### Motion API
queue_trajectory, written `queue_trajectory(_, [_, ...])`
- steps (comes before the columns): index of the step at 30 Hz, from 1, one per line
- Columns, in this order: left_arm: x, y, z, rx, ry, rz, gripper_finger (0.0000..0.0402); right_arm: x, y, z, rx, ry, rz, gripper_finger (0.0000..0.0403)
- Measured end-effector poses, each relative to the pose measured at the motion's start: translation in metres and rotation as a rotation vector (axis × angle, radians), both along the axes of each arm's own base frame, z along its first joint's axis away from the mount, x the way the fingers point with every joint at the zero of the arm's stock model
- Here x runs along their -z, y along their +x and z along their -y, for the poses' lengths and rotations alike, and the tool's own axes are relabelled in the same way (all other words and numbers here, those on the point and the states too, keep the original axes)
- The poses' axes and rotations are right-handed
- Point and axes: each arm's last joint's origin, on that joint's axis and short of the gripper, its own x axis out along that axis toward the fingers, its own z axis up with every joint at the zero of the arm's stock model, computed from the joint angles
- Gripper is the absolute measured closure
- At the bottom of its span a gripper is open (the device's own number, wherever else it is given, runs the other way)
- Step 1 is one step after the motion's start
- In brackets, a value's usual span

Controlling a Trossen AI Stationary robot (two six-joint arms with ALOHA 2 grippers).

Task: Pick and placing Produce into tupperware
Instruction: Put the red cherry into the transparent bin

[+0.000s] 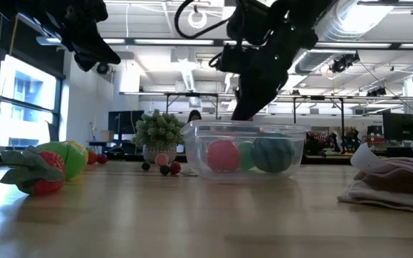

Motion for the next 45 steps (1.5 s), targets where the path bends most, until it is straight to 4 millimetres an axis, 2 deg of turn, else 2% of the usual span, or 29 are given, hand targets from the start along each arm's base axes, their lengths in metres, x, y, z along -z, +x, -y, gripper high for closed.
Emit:
queue_trajectory(6, [0.000, 0.000, 0.000, 0.000, 0.000, -0.001, 0.0401, 0.014, 0.006, 0.000, -0.015, -0.005, -0.013, 0.0311])
queue_trajectory(17, [0.000, 0.000, 0.000, 0.000, 0.000, 0.000, 0.0401, 0.016, 0.010, 0.001, -0.016, -0.006, 0.010, 0.0309])
queue_trajectory(28, [0.000, 0.000, 0.000, 0.000, 0.000, -0.001, 0.0401, 0.016, 0.011, 0.001, -0.015, -0.007, 0.015, 0.0247])
queue_trajectory(34, [0.000, 0.000, 0.000, 0.000, 0.000, -0.001, 0.0401, 0.016, 0.011, 0.001, -0.015, -0.006, 0.015, 0.0231])
queue_trajectory(40, [0.000, 0.000, 0.000, 0.000, 0.000, -0.001, 0.0401, 0.002, 0.009, -0.006, -0.043, 0.004, 0.069, 0.0229])
queue_trajectory(45, [0.000, 0.000, 0.000, 0.000, 0.000, -0.001, 0.0401, -0.017, 0.010, -0.025, -0.118, -0.018, 0.174, 0.0229])
